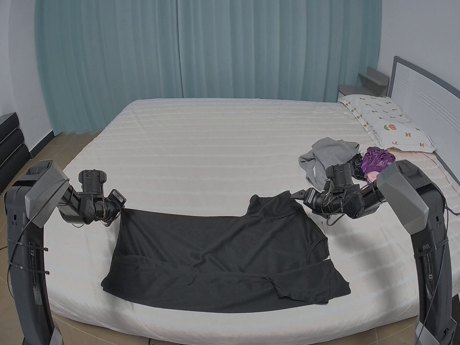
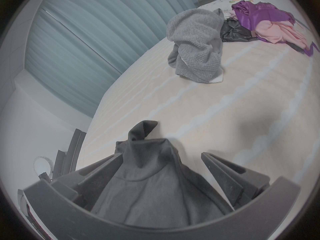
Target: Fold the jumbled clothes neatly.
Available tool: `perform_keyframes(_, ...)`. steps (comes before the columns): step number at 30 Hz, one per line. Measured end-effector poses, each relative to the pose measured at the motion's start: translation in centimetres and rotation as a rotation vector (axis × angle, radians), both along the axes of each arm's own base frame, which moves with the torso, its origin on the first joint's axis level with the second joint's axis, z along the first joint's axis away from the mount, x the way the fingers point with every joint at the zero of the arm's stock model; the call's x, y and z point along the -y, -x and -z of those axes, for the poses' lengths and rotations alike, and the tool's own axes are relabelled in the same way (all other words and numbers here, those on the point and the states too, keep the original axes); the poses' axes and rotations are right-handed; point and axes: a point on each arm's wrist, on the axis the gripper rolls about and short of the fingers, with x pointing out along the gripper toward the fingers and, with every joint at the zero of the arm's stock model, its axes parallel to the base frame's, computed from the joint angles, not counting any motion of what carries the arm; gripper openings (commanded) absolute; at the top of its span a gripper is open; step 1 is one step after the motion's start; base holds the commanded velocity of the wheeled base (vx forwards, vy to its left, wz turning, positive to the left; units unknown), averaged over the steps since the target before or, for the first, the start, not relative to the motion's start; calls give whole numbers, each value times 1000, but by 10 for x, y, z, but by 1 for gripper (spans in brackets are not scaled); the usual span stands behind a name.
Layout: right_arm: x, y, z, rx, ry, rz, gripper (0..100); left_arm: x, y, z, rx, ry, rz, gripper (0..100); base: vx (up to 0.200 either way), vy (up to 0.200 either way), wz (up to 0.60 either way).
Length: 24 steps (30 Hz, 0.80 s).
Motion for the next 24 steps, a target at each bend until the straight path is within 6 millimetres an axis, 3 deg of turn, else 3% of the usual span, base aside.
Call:
perform_keyframes(1, -1, -4, 2, 8, 4, -1, 100, 0, 0, 0, -1, 0, 0, 0, 0, 0, 0)
perform_keyframes(2, -2, -6, 4, 12, 7, -4, 0, 0, 0, 0, 0, 0, 0, 0, 0, 0, 0)
perform_keyframes(13, -4, -15, 25, 22, 37, -26, 0, 0, 0, 1, -4, 0, -1, 0, 0, 0, 0)
perform_keyframes(24, 13, 0, 20, -25, 49, -23, 0, 0, 0, -5, 7, -4, 0, 0, 0, 0, 0)
